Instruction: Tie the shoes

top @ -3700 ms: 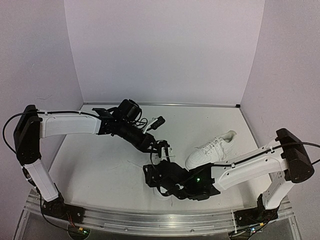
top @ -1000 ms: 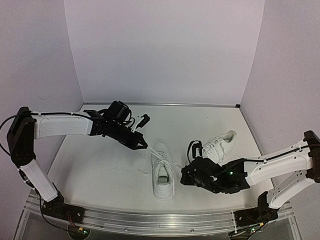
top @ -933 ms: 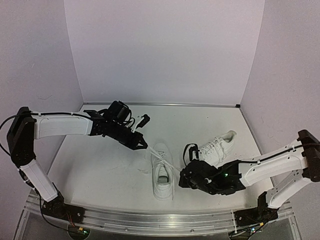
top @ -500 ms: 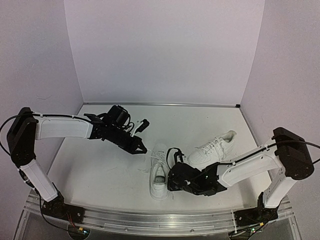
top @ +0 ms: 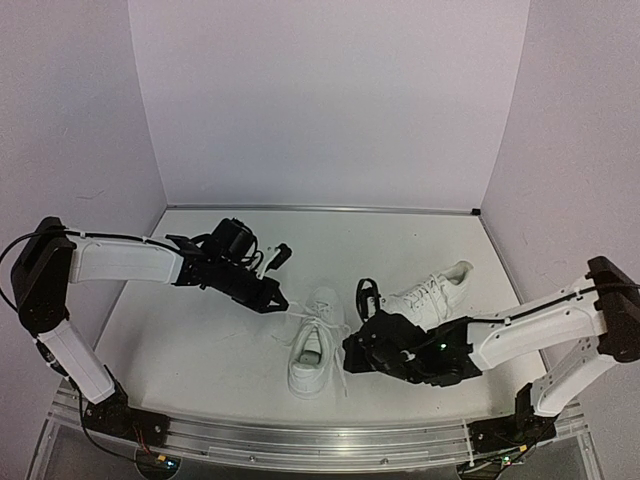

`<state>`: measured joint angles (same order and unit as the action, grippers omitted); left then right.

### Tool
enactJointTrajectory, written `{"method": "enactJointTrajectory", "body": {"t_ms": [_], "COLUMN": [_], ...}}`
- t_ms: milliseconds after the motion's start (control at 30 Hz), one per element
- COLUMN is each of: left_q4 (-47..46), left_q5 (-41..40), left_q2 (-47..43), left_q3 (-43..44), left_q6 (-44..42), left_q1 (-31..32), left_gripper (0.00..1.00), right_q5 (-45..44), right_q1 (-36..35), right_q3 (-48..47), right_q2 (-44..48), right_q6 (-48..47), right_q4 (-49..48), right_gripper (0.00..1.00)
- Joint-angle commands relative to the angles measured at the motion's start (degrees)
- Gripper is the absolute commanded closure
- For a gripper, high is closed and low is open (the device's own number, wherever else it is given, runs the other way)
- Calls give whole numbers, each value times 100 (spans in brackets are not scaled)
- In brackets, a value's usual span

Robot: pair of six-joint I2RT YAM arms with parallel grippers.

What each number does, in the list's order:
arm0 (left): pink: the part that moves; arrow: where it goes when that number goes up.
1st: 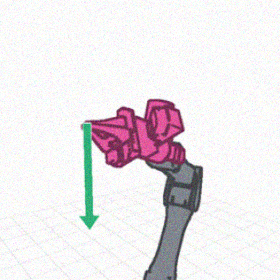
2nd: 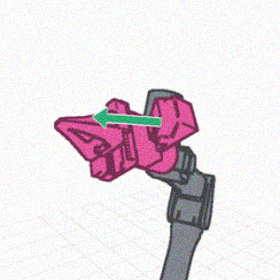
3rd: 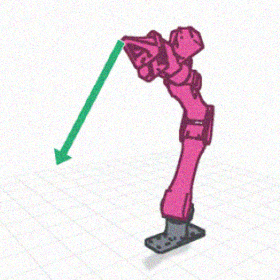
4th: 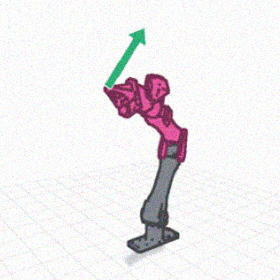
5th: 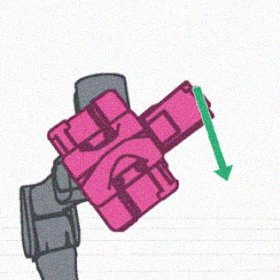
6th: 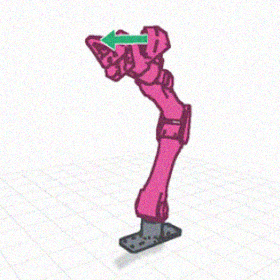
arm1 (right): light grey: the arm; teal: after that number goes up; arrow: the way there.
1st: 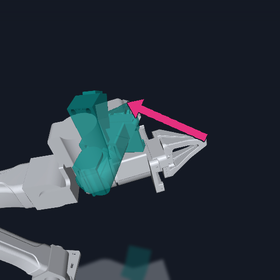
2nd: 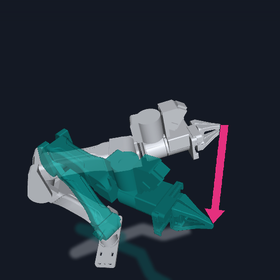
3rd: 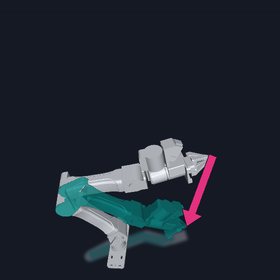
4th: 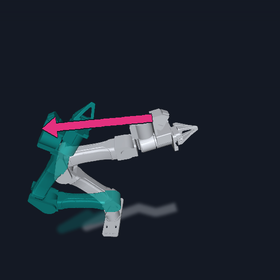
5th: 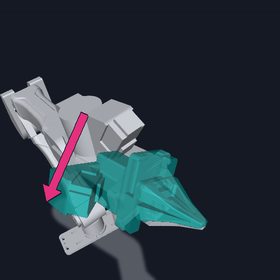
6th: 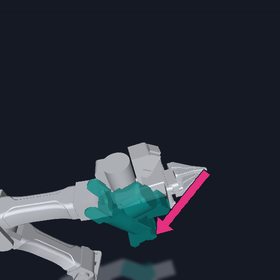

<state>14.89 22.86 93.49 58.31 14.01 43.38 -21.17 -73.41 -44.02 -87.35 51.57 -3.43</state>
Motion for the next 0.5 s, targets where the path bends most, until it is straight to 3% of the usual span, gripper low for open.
{"method": "enactJointTrajectory", "body": {"t_ms": [0, 467], "left_q4": [-309, 124], "left_q5": [-430, -1157], "left_q2": [-236, -450], "left_q3": [-74, -54], "left_q6": [161, -53], "left_q1": [-40, -273], "left_gripper": [100, 100], "right_q5": [-569, -766], "right_q1": [43, 72], "right_q3": [297, 779], "right_q2": [565, 1029], "right_q6": [158, 540], "right_q4": [530, 1088], "right_gripper": [100, 100]}}
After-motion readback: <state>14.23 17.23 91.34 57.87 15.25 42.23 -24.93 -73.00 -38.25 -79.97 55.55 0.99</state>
